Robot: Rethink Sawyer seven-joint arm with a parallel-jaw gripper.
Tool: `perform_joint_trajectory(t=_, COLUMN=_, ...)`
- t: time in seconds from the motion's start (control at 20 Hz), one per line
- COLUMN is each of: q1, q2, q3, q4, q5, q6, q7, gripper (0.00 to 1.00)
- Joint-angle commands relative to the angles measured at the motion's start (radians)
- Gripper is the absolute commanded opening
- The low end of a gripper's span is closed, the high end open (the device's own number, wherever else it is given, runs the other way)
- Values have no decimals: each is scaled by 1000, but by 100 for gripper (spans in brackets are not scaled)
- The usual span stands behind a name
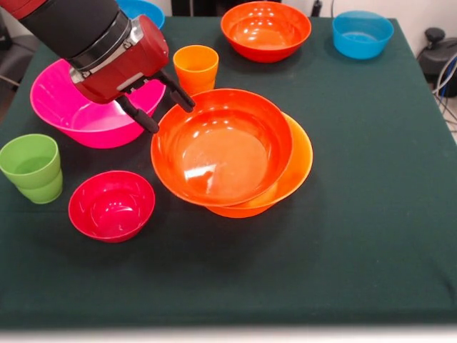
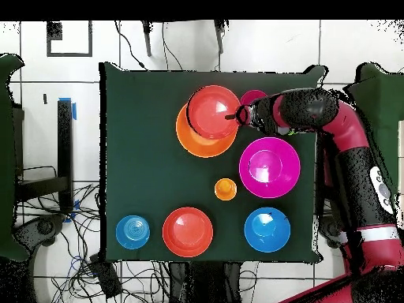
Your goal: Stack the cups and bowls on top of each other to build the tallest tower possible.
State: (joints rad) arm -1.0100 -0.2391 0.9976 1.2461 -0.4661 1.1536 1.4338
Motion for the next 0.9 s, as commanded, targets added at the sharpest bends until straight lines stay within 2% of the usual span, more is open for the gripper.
perform_joint_trajectory(t=0.05, q1=5, q2=-5, q3=-34, q4=62, q5=-65, q6=-45, q7=-263, gripper=100)
perform_joint_trajectory(t=0.55, q1=14, q2=-19, q3=-35, q4=61, q5=-60, q6=-33, q7=-244, gripper=100)
perform_joint_trajectory(t=0.8, q1=23, q2=-155, q3=-17, q4=125, q5=-18, q6=26, q7=-142, gripper=100)
perform_joint_trajectory(t=0.9, q1=40, q2=-187, q3=-16, q4=129, q5=-3, q6=43, q7=-112, gripper=100)
